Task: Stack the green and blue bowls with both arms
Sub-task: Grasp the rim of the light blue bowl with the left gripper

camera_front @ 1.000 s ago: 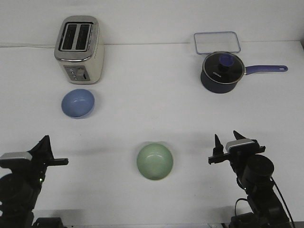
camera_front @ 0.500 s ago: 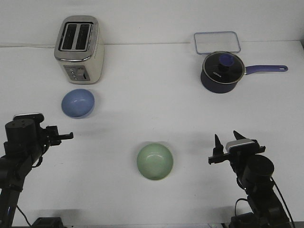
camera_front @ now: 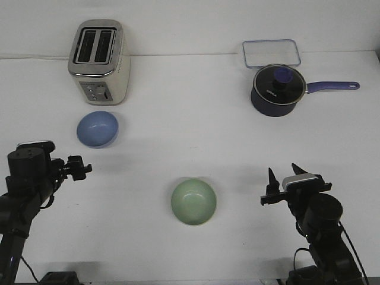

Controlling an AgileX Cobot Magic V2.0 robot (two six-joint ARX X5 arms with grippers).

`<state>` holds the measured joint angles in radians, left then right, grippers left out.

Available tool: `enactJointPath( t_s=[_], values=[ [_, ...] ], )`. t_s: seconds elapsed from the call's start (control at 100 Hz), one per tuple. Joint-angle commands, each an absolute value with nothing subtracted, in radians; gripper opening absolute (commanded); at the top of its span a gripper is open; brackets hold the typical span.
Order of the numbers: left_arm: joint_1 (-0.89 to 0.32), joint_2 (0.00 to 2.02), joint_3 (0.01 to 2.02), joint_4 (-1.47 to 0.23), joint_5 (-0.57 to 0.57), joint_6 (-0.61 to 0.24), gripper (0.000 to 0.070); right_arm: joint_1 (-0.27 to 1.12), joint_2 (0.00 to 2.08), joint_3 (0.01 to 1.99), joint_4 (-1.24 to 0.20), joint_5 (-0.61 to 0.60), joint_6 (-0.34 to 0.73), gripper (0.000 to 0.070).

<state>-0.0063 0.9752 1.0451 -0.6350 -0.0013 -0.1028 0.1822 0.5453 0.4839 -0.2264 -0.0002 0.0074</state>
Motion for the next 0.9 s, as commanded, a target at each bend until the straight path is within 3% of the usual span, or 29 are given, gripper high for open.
enactJointPath(
  t_s=[0.0,0.55,0.89],
  values=[
    [-0.006,1.003,1.083,-0.612,-0.004,-0.089,0.0384,0.184,0.549,0.495,-0.217,0.001,0.019,0.0455],
    [0.065,1.666,1.542,-0.638,-0.004,-0.087,0.0383,0.184,0.549,0.495,-0.217,0.001,0.019,0.0455],
    [0.102,1.854,1.578,-0.621,0.0,-0.061,0.0382,0.184,0.549,0.495,-0.217,0.001,0.019,0.0455]
  ],
)
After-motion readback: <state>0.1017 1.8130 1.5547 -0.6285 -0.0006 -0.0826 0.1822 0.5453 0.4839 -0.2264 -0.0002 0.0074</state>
